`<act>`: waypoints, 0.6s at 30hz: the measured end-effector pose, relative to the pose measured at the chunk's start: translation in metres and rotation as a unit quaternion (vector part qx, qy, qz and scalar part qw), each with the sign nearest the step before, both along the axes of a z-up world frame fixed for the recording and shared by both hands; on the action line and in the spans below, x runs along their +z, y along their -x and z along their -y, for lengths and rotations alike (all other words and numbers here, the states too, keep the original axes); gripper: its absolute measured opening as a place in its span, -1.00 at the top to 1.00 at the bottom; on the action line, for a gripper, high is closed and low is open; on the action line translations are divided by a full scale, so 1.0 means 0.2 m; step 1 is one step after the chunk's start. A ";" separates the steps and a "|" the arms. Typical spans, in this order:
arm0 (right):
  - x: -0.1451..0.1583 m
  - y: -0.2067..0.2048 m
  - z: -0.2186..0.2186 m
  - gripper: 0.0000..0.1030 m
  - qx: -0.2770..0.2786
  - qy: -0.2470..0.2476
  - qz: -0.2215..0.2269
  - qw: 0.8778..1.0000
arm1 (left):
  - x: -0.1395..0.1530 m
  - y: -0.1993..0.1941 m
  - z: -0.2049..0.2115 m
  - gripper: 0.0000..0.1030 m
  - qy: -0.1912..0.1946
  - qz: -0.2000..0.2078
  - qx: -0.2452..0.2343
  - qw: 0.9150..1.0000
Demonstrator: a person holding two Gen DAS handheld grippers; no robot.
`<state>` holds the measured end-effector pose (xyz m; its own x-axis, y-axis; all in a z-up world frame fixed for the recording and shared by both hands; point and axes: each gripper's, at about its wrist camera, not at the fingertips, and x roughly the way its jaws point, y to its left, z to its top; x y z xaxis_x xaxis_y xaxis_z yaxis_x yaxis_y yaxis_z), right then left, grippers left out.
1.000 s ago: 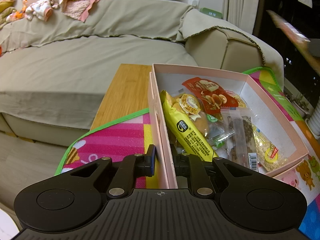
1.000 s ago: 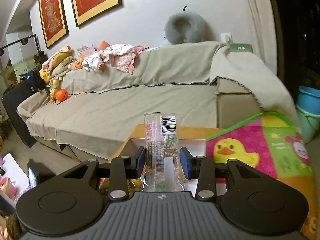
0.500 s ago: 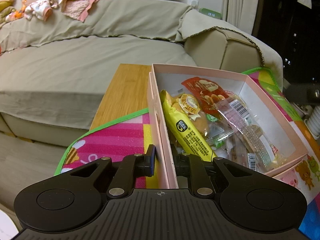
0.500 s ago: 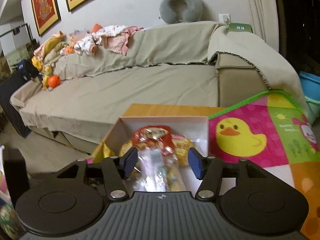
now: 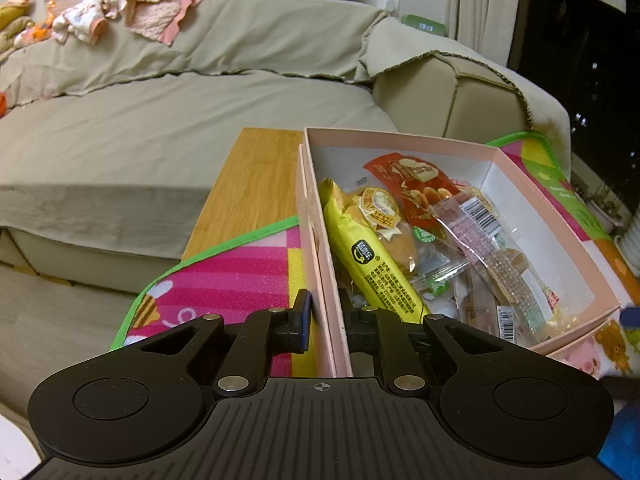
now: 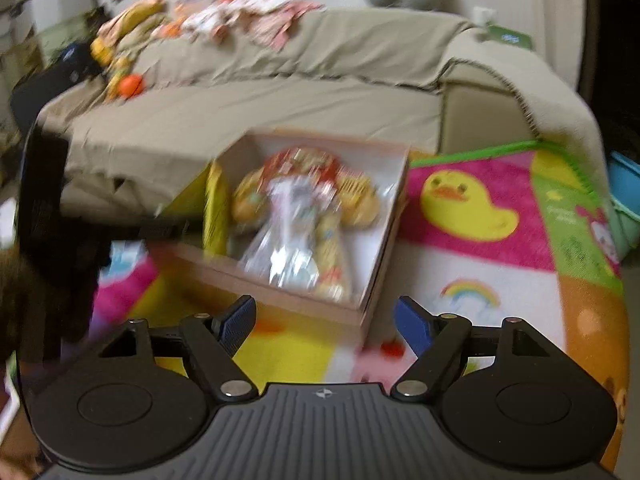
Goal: Organize objects
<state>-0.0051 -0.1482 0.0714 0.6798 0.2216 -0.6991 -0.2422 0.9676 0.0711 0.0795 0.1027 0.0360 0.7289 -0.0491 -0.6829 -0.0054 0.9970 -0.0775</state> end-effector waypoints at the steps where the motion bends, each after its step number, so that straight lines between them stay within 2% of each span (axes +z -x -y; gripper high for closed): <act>1: -0.03 0.02 -0.02 -0.49 0.001 0.007 -0.001 1.000 | 0.00 0.00 0.01 0.74 -0.006 -0.002 0.001 1.000; 3: -0.10 0.02 -0.03 -0.45 -0.006 0.011 0.000 1.000 | 0.00 -0.03 0.06 0.73 -0.021 -0.006 0.000 1.000; 5: -0.14 -0.01 0.00 -0.32 -0.032 -0.001 0.004 0.999 | -0.01 -0.07 0.12 0.72 -0.033 -0.005 -0.005 0.999; 9: -0.16 -0.09 0.14 -0.32 -0.077 -0.045 0.014 0.996 | -0.02 -0.26 0.27 0.66 -0.030 -0.003 -0.031 0.999; 11: -0.17 -0.13 0.18 -0.33 -0.103 -0.029 0.027 0.994 | -0.03 -0.36 0.30 0.65 -0.027 0.001 -0.042 0.999; 12: -0.17 -0.15 0.20 -0.32 -0.114 -0.027 0.033 0.993 | -0.05 -0.39 0.30 0.40 -0.035 0.001 -0.039 0.999; 14: -0.18 -0.18 0.24 -0.32 -0.134 -0.032 0.035 0.990 | -0.07 -0.42 0.27 0.05 -0.040 0.010 -0.035 0.999; 16: -0.18 -0.17 0.26 -0.41 -0.136 -0.039 0.043 0.989 | -0.08 -0.40 0.26 -0.04 -0.061 0.040 -0.026 0.997; 18: -0.20 -0.14 0.25 -0.58 -0.140 -0.033 0.052 0.988 | -0.07 -0.38 0.26 -0.05 -0.081 0.056 -0.011 0.995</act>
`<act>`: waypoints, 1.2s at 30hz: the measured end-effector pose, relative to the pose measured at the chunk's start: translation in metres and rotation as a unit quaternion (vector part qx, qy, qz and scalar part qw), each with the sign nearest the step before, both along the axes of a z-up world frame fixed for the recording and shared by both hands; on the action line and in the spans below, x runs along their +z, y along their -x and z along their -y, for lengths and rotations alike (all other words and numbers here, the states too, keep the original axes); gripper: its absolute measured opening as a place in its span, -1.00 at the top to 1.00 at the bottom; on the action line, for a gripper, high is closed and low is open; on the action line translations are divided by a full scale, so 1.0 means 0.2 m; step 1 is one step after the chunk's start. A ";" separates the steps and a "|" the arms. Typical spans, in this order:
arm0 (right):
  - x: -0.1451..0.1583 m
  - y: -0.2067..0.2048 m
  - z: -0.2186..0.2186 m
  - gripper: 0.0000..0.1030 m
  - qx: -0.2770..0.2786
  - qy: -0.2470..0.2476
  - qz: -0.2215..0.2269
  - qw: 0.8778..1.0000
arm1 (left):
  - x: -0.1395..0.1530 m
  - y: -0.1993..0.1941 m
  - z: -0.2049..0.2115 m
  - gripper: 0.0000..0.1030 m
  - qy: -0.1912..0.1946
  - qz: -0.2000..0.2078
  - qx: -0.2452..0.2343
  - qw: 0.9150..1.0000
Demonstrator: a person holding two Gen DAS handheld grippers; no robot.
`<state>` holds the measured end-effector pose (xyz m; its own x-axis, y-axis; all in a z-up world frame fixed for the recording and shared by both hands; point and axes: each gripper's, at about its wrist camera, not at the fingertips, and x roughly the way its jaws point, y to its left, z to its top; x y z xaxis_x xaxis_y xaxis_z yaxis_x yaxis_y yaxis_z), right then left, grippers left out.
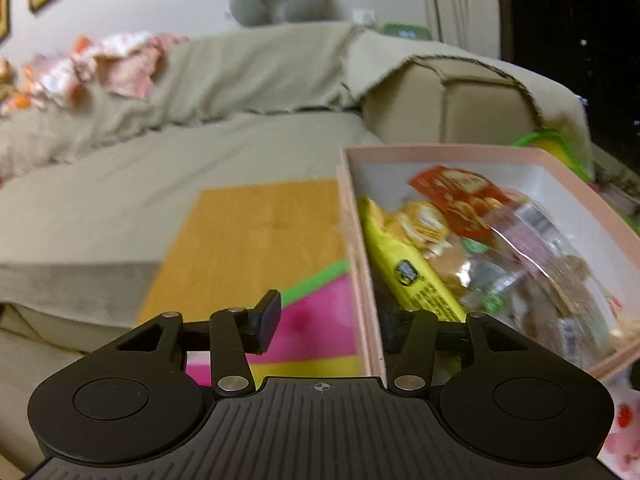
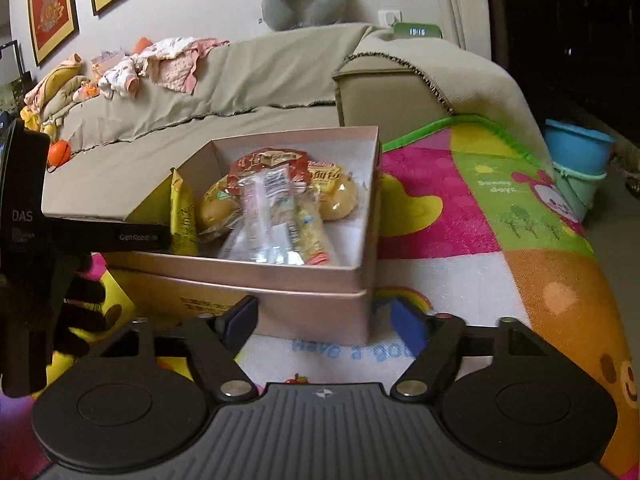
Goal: Organize objects
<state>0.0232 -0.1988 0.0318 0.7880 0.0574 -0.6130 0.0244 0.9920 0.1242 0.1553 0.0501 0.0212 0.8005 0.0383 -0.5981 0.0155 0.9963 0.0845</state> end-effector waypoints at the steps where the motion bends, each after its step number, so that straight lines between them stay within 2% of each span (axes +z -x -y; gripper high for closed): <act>1: -0.01 0.01 0.00 -0.68 -0.008 0.011 0.003 1.000 | 0.01 0.01 0.00 -0.05 0.000 0.001 0.004 1.000; 3: -0.02 0.04 -0.01 -0.81 -0.026 0.035 0.006 0.999 | 0.05 0.06 -0.01 -0.04 0.013 0.009 0.011 1.000; 4: -0.02 0.06 0.00 -0.95 -0.034 0.042 0.005 0.999 | 0.08 0.11 -0.02 -0.03 0.017 0.022 0.012 1.000; 5: -0.02 0.09 -0.01 -1.00 -0.039 0.043 0.004 0.998 | 0.11 0.17 -0.02 -0.02 0.019 0.036 0.011 0.999; 10: -0.01 0.26 -0.04 -1.00 -0.034 0.038 -0.006 0.999 | 0.19 0.54 0.01 0.01 0.035 0.075 0.011 0.997; 14: -0.07 0.32 -0.12 -1.00 -0.027 0.046 -0.026 0.998 | 0.10 0.77 0.09 0.01 0.050 0.031 -0.018 0.998; 16: -0.11 0.32 -0.15 -1.00 -0.025 0.051 -0.045 0.997 | 0.05 0.84 0.14 0.01 0.045 0.019 -0.037 0.998; 20: -0.13 0.31 -0.15 -1.00 -0.046 0.053 -0.048 0.996 | -0.04 0.87 0.22 0.01 0.030 0.007 -0.047 0.998; 23: -0.16 0.34 -0.15 -1.00 -0.050 0.054 -0.027 0.997 | -0.08 0.83 0.25 -0.01 0.028 0.000 -0.035 0.999; 36: -0.16 0.36 -0.15 -1.00 -0.063 0.050 -0.016 0.997 | -0.10 0.84 0.24 -0.03 0.035 0.003 -0.028 0.999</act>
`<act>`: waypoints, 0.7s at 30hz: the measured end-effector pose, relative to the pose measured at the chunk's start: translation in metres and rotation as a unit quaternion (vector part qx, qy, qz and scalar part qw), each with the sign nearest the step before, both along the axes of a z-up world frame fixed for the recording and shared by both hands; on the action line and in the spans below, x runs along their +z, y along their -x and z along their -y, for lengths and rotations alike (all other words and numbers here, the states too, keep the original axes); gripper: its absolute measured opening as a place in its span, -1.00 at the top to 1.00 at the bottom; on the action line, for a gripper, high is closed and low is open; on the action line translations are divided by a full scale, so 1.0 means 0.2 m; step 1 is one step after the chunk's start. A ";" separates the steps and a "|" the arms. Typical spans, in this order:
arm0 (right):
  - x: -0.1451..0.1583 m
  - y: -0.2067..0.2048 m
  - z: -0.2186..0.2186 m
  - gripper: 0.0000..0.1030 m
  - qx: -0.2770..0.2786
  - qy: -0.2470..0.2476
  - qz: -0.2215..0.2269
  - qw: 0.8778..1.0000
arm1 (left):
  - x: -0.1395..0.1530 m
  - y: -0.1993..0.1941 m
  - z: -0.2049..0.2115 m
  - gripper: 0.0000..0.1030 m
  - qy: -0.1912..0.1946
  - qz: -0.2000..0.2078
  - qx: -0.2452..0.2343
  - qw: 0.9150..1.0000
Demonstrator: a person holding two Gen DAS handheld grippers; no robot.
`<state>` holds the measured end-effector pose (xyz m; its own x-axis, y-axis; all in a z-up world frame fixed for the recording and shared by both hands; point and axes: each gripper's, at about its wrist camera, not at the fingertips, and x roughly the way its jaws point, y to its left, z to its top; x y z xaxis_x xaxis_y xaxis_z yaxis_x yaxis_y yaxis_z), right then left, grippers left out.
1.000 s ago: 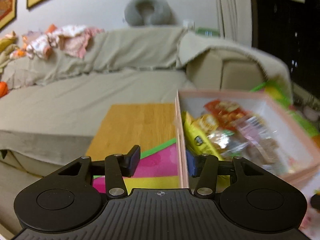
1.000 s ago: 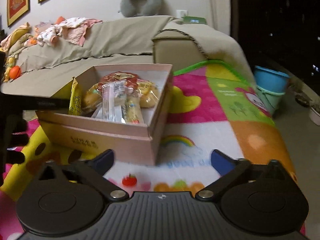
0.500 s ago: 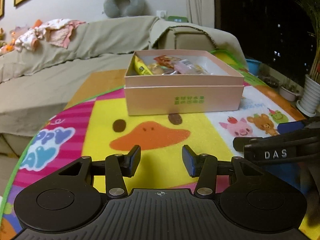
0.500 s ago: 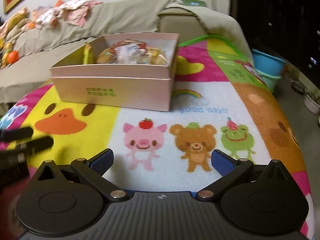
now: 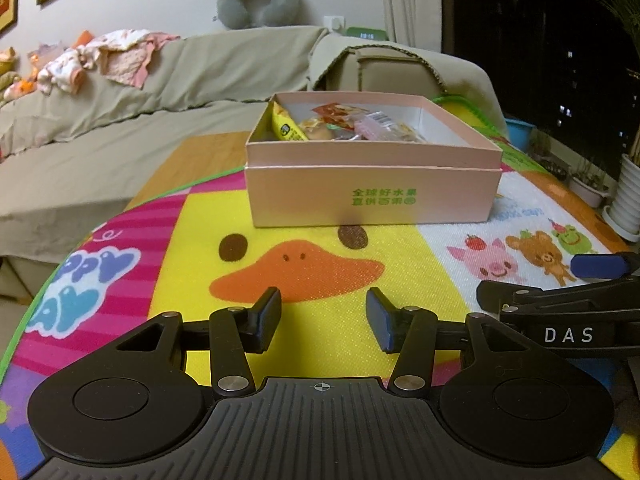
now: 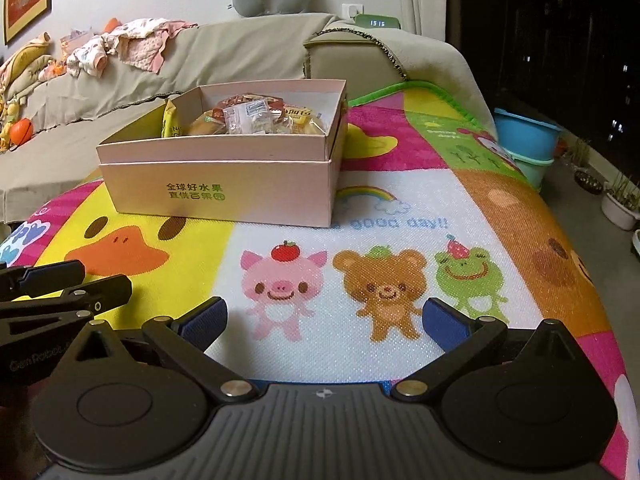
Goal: Organize objects
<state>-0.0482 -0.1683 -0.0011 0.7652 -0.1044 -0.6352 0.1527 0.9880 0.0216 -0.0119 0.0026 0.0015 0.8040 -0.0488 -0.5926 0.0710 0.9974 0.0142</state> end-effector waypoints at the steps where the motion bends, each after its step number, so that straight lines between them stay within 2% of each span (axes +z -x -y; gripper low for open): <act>1: 0.00 0.00 0.00 -1.00 0.000 0.000 0.000 1.000 | 0.00 0.00 0.00 -0.03 0.003 0.000 0.000 1.000; 7: 0.00 0.00 0.00 -1.00 -0.001 -0.001 0.002 1.000 | 0.00 0.00 -0.04 -0.02 0.025 -0.001 0.000 1.000; 17: 0.00 0.00 0.00 -1.00 0.000 0.001 0.000 1.000 | 0.00 0.00 -0.02 -0.02 0.008 0.000 0.001 1.000; 21: 0.00 -0.01 -0.01 -1.00 -0.001 0.003 0.000 1.000 | 0.00 0.00 -0.02 -0.02 0.018 -0.001 0.001 1.000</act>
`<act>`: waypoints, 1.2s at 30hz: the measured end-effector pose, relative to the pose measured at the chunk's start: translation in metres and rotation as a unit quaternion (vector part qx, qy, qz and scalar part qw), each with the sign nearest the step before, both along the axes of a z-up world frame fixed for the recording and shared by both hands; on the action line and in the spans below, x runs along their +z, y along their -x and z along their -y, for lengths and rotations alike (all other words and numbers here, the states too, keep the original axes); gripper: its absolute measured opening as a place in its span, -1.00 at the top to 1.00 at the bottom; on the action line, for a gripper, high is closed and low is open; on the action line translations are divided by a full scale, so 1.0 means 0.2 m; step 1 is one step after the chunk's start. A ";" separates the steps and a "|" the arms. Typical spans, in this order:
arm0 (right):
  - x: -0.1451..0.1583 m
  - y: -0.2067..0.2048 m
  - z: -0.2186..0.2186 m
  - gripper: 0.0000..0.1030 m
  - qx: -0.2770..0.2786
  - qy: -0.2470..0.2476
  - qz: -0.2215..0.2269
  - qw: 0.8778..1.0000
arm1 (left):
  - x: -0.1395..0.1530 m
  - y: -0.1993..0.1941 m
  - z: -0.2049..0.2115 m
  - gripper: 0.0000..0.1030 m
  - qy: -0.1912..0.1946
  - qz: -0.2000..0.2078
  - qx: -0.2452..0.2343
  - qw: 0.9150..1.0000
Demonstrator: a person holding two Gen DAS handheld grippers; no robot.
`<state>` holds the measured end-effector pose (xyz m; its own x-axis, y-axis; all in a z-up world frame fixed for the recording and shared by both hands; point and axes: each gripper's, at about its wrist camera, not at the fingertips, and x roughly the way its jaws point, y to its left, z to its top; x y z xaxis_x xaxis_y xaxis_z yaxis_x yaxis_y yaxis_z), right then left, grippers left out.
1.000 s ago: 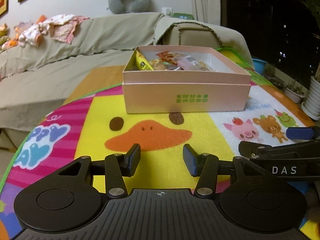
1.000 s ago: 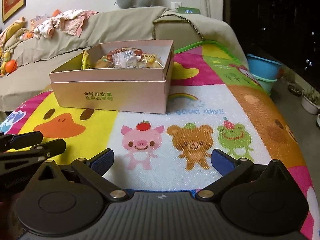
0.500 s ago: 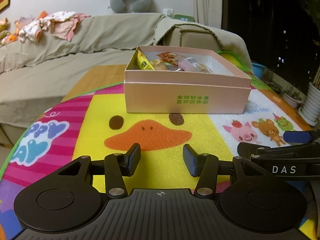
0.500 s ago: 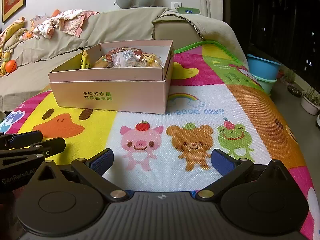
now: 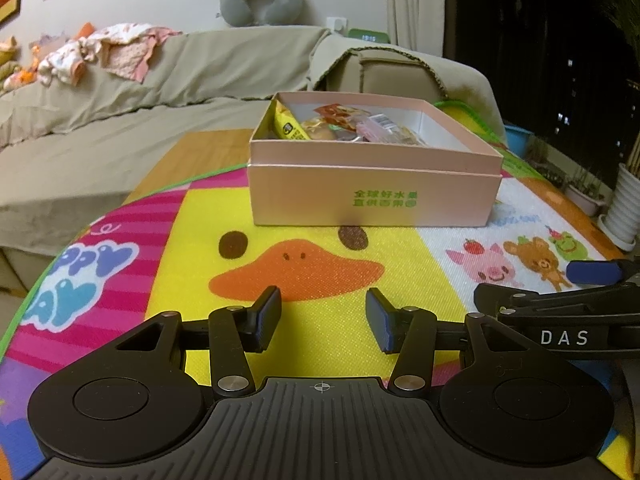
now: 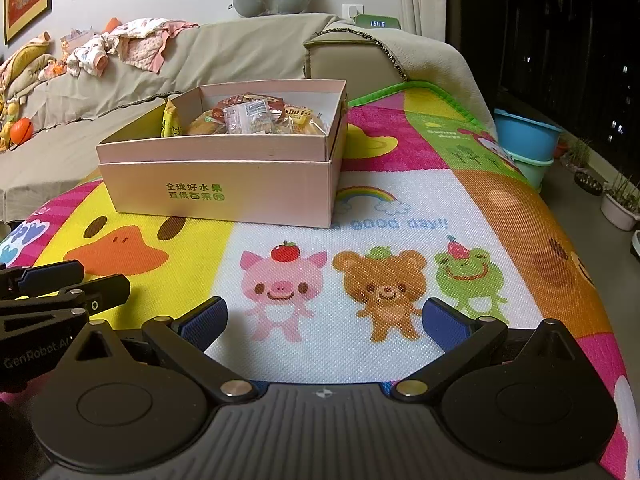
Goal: Organize objects
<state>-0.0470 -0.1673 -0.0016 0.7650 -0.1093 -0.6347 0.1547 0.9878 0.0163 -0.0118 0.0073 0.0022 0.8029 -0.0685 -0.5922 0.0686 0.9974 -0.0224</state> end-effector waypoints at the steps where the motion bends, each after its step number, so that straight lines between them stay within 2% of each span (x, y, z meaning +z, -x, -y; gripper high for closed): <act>1: 0.00 0.00 0.00 -1.00 -0.001 0.001 -0.001 1.000 | 0.00 0.00 0.00 -0.02 0.001 0.000 0.000 1.000; 11: 0.00 -0.01 0.00 -1.00 -0.003 0.000 -0.001 1.000 | 0.00 0.00 0.02 -0.02 -0.011 -0.001 0.010 1.000; 36: 0.00 0.00 0.00 -1.00 -0.003 0.002 0.000 1.000 | 0.00 0.00 0.01 -0.03 -0.002 -0.001 0.011 1.000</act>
<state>-0.0464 -0.1672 -0.0010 0.7643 -0.1153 -0.6345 0.1597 0.9871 0.0130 -0.0115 0.0055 0.0019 0.8031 -0.0492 -0.5938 0.0472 0.9987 -0.0189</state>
